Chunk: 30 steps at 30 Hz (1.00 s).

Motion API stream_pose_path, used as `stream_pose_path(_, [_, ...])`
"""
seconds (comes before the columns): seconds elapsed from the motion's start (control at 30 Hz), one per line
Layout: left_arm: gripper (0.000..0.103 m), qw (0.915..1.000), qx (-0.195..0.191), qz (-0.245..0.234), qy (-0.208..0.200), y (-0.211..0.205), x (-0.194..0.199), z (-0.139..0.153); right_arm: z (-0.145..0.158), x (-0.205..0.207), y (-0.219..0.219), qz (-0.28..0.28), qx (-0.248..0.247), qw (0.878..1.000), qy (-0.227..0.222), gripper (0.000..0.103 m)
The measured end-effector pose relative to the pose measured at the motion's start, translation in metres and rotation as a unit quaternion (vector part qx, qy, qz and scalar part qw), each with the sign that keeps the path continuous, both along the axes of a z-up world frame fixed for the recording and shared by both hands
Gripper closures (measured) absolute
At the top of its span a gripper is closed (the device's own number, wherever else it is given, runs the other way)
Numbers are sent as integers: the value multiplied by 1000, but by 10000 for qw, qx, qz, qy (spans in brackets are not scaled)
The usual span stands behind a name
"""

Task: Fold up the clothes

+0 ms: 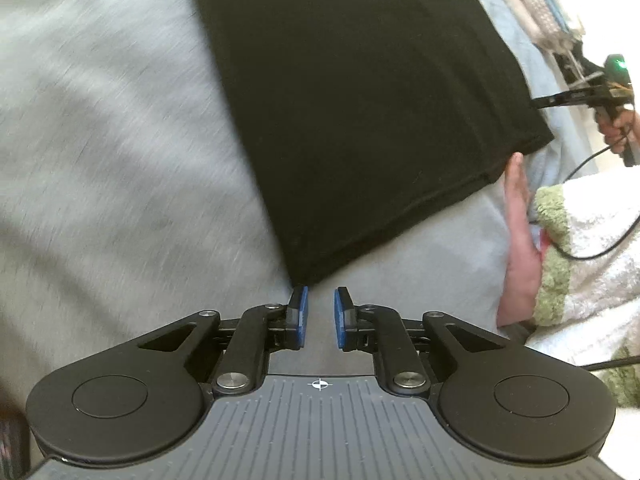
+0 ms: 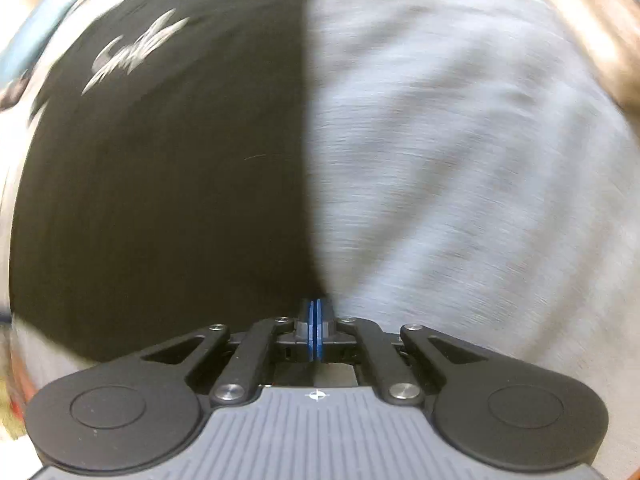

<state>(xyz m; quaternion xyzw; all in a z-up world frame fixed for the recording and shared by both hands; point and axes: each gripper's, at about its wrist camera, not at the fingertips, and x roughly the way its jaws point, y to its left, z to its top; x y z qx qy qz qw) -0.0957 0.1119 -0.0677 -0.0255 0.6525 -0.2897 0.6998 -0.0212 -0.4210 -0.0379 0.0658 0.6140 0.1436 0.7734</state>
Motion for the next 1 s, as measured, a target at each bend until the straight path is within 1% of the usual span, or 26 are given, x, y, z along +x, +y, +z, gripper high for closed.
stream_pose_path(0.1, [90,9995,-45,-162,-254,2,1,20,15,11,18,163,135,9994,-286,101])
stream_pose_path(0.23, [86,9968,-131,-331,-714,-14,32,42,34,25,42,381,314,9965,-667,100])
stream_pose_path(0.33, [84,9942,-125,-210,-1051,-30,59,50,48,36,60,543,449,9930,-952,100])
stream_pose_path(0.37, [81,9930,-140,-102,-1165,-35,68,52,53,40,67,597,493,9915,-1047,100])
stream_pose_path(0.4, [75,9921,-149,31,-1247,-37,74,53,58,43,73,651,538,9899,-1141,99])
stream_pose_path(0.43, [72,9915,-141,141,-1284,-39,79,53,57,48,82,697,534,9899,-1114,98])
stream_pose_path(0.5, [71,9907,-96,282,-1329,-47,89,50,54,58,102,787,508,9904,-1014,96])
stream_pose_path(0.63, [71,9888,134,250,-1462,-63,101,46,47,78,143,965,455,9910,-814,95])
stream_pose_path(0.7, [71,9860,317,234,-1618,-71,109,46,44,87,163,1054,429,9909,-714,94])
stream_pose_path(0.77, [71,9801,628,266,-1864,-79,115,44,43,95,183,1079,355,9914,-644,94])
stream_pose_path(0.8, [71,9752,825,306,-2032,-82,115,39,45,98,191,1059,345,9917,-644,94])
stream_pose_path(0.83, [71,9685,1048,356,-2229,-85,115,34,46,101,198,1041,345,9919,-646,94])
stream_pose_path(0.93, [71,9549,1534,595,-2470,-95,114,29,44,110,205,815,460,9939,-583,94])
stream_pose_path(0.97, [71,9553,1439,705,-2485,-95,114,31,41,112,207,722,500,9946,-545,94])
stream_pose_path(1.0, [70,9600,1193,818,-2398,-92,113,36,36,114,211,682,507,9953,-473,94])
